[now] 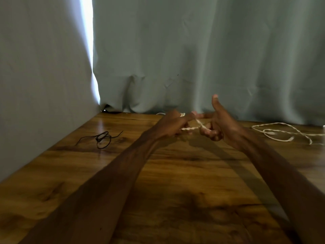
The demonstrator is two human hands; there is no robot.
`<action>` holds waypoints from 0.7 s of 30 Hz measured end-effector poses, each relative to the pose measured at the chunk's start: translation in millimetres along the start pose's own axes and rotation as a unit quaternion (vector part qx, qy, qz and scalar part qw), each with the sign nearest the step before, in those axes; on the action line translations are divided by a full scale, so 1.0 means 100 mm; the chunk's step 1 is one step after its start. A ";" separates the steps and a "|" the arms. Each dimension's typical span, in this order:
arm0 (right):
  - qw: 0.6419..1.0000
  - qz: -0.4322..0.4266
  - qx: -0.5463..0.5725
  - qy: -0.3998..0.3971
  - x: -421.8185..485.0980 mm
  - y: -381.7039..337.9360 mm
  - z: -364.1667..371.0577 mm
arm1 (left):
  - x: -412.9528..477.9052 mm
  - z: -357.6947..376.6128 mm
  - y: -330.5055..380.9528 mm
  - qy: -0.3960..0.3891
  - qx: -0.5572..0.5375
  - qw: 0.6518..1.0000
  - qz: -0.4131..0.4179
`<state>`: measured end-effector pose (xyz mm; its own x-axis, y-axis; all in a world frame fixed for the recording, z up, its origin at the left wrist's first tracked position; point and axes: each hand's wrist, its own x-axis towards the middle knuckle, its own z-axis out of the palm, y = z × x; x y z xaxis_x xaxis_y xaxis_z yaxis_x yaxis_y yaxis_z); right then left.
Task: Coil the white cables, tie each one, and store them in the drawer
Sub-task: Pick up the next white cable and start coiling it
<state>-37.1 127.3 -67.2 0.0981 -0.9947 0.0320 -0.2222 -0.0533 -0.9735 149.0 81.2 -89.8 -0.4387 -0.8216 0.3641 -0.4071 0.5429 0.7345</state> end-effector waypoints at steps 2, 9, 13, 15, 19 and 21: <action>0.996 -0.016 0.044 0.076 -0.03 0.00 -0.12 | -0.01 -0.04 -0.07 -0.041 0.021 0.999 -0.014; 0.904 -0.215 -0.295 0.220 0.01 0.20 -0.31 | 0.02 -0.16 -0.01 -0.151 -0.061 0.987 -0.001; 0.787 -0.254 -0.544 0.142 0.12 0.39 -0.09 | 0.00 -0.07 0.01 -0.145 -0.177 0.974 0.002; 0.783 -0.299 -0.532 0.119 0.15 0.42 0.02 | 0.03 -0.06 0.02 -0.078 -0.222 0.972 -0.017; 0.941 -0.212 -0.264 -0.017 0.10 0.38 0.18 | 0.11 -0.14 -0.08 0.070 -0.306 0.945 -0.092; 0.967 -0.204 -0.152 -0.024 0.05 0.31 0.27 | 0.12 -0.16 -0.18 0.122 -0.256 0.951 -0.121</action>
<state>-17.3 123.0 -103.8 0.2805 -0.8804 0.3823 -0.4305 -0.4714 -0.7697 164.0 58.3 -89.3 -0.1575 -0.9618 0.2241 -0.0022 0.2272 0.9738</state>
